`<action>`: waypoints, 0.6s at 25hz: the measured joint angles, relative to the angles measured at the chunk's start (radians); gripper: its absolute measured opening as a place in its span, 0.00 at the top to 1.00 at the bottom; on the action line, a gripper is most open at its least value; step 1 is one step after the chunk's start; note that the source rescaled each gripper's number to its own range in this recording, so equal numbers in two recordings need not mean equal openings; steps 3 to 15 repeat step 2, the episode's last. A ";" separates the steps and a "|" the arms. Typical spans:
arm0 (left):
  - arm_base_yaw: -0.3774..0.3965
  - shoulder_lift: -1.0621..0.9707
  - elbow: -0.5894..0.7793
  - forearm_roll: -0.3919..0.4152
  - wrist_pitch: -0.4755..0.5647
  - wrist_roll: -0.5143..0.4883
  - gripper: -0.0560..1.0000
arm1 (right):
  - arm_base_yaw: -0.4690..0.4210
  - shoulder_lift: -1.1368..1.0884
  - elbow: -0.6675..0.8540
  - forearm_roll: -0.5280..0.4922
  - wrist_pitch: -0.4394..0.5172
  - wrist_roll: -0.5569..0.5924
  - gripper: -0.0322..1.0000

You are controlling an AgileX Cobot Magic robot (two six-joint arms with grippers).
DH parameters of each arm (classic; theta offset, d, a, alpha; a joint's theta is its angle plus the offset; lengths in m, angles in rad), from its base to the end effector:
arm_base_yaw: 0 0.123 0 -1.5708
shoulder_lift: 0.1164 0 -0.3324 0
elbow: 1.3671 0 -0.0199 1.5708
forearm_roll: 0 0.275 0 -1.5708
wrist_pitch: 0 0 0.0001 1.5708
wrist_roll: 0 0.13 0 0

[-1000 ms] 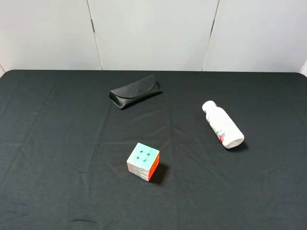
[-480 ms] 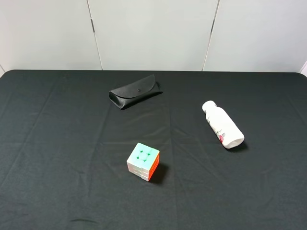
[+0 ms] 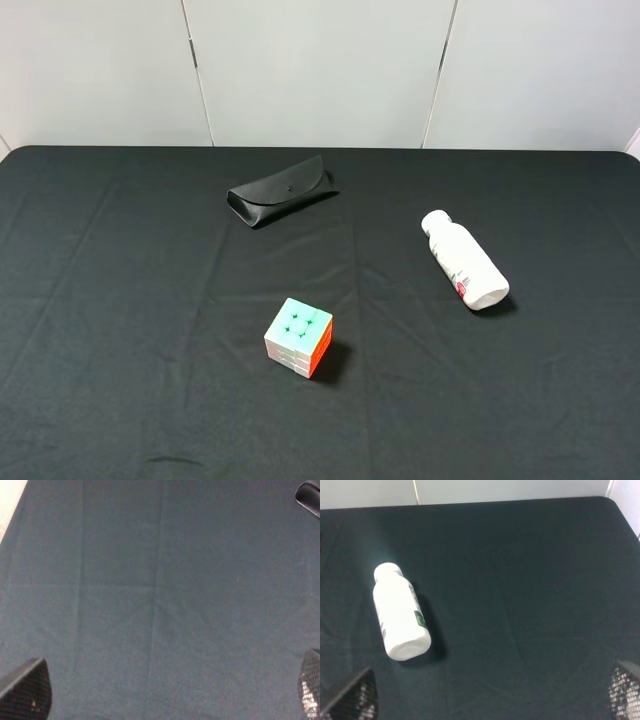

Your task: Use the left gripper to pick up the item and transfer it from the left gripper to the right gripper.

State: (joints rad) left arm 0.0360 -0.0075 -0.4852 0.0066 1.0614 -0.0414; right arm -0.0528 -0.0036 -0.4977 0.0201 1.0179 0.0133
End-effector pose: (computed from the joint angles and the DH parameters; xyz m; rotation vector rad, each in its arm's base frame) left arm 0.0038 0.0009 0.2662 -0.0797 2.0506 0.0045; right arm 0.0056 0.0019 0.2755 0.0657 1.9989 -0.0015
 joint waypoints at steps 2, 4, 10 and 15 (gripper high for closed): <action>0.000 0.000 0.000 0.000 0.000 0.000 0.02 | 0.000 0.000 0.000 0.000 0.000 0.000 0.00; 0.000 0.000 0.000 0.000 0.000 0.000 0.02 | 0.000 0.000 0.000 0.000 0.000 0.000 0.00; 0.000 0.000 0.000 0.000 0.000 0.000 0.02 | 0.000 0.000 0.000 0.000 0.000 0.000 0.00; 0.000 0.000 0.000 0.000 0.000 0.000 0.02 | 0.000 0.000 0.000 0.000 0.000 0.000 0.00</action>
